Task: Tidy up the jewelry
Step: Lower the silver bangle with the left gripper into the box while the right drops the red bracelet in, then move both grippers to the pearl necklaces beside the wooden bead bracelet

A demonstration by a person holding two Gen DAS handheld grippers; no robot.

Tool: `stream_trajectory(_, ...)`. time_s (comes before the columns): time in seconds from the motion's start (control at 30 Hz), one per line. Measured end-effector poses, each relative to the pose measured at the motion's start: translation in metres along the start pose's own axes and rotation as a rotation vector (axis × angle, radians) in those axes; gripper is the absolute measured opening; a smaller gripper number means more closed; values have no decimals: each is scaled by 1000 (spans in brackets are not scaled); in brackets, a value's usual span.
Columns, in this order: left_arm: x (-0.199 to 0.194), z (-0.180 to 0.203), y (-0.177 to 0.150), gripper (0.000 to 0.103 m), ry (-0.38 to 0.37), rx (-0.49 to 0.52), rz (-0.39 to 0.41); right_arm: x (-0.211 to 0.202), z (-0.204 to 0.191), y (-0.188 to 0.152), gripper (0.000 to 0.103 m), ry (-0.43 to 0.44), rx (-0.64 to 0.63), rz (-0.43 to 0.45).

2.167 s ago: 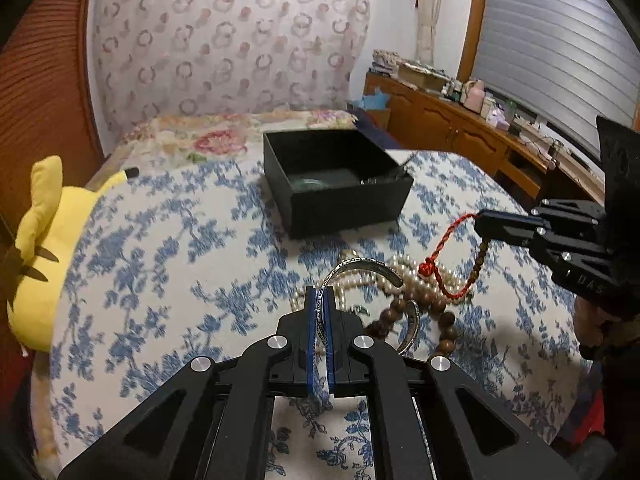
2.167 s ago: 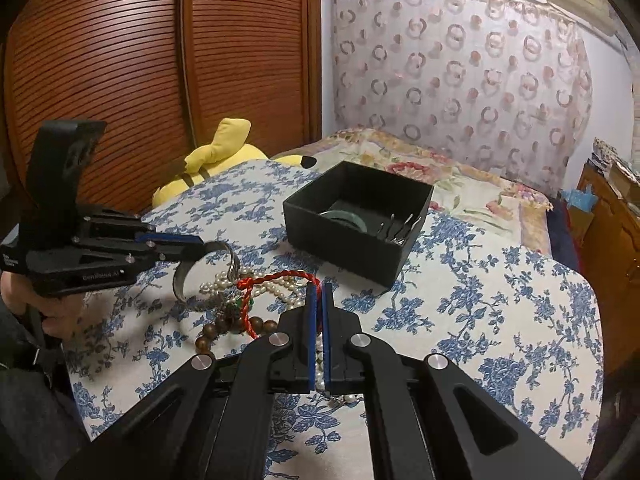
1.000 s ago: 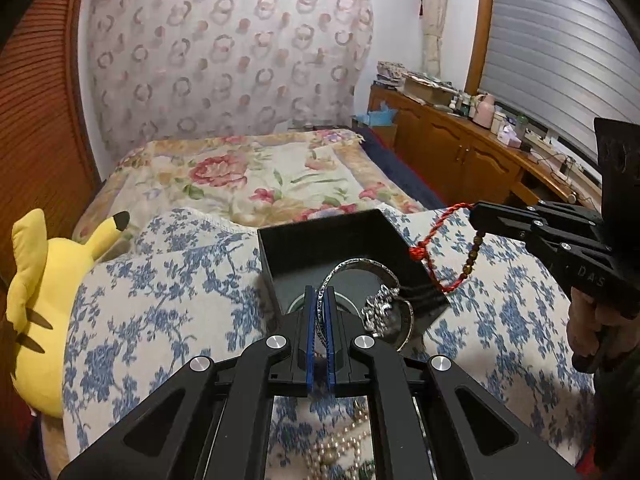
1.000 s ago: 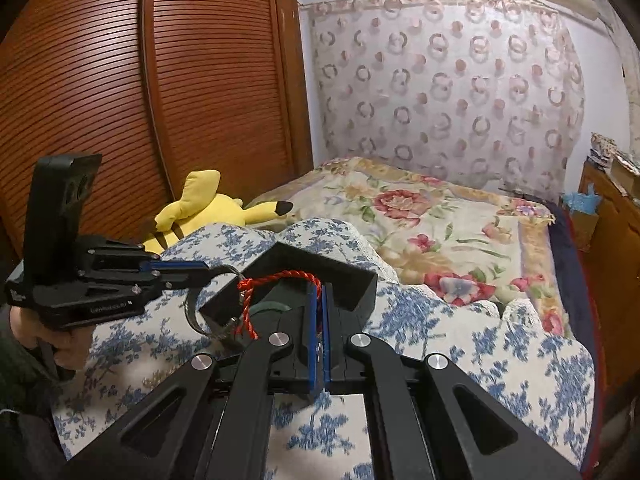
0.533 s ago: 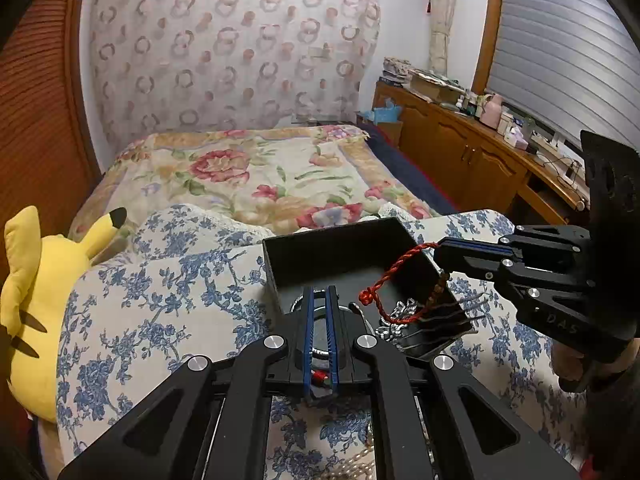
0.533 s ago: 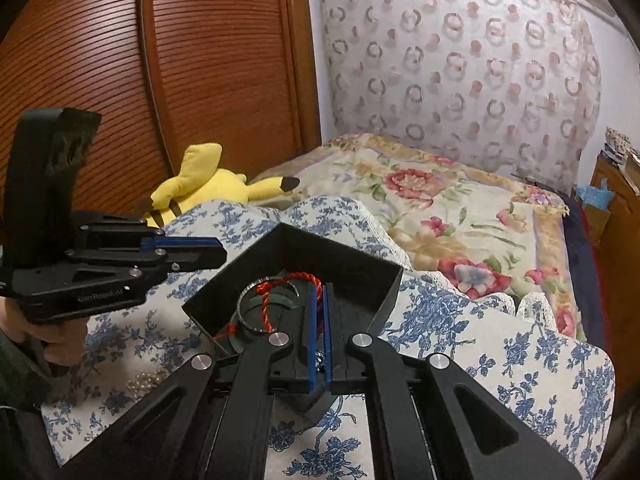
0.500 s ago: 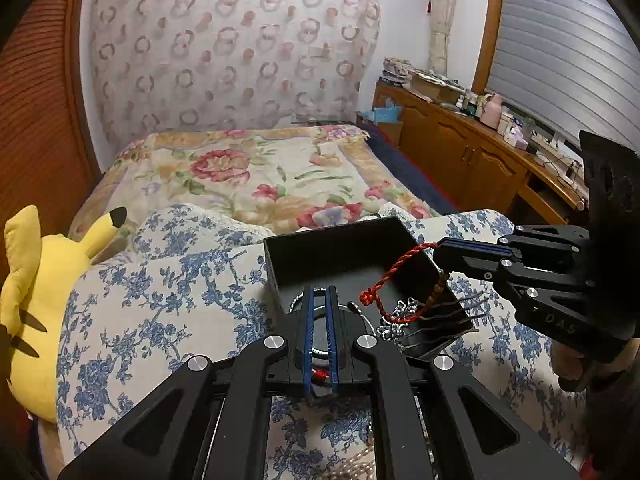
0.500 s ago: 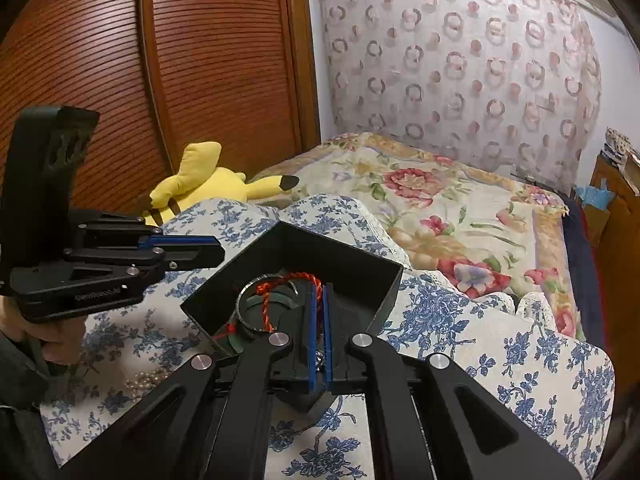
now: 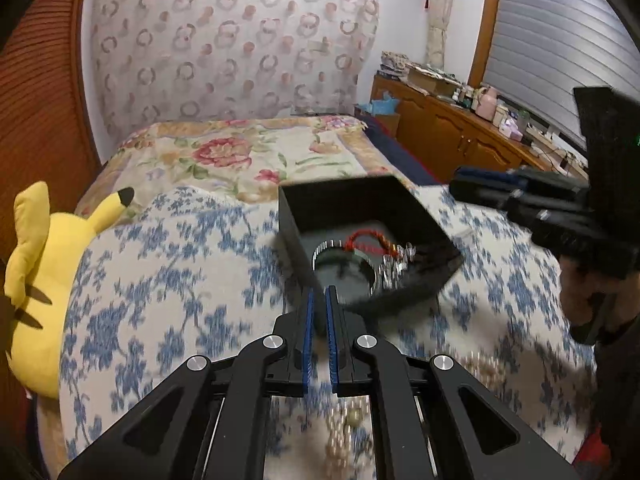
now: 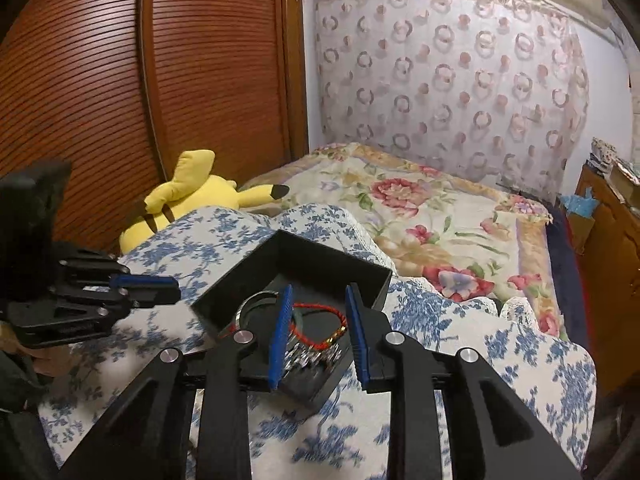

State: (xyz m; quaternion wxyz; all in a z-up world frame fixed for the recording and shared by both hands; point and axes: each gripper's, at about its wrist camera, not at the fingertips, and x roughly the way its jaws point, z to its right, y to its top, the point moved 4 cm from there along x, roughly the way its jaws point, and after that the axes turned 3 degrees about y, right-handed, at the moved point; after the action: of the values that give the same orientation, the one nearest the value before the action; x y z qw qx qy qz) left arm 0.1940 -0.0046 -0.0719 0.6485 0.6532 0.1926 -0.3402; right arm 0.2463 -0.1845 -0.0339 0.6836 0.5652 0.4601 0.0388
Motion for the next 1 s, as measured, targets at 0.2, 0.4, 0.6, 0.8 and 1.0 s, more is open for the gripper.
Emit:
stream_trajectory(0.2,-7,-3,-32,5,-1,17,-43,-23,-16,-24,30,-1,-2,-15)
stream_trajectory(0.4,-11,-1,-57,7,-3,29,-85,-29,-29,-58,30,1,1,-74)
stream_trajectory(0.6,-10,-1,-74,17,7,41,-139,-29,-39,-89,30,17,16,-151)
stream_trajectory(0.8,-10,-9,-78,30,23,24,-179,-29,-38,-107,30,39,33,-209)
stream_trajectory(1.0,-10,-8,-80,39,29,8,-189,-22,-40,-115,30,69,29,-256)
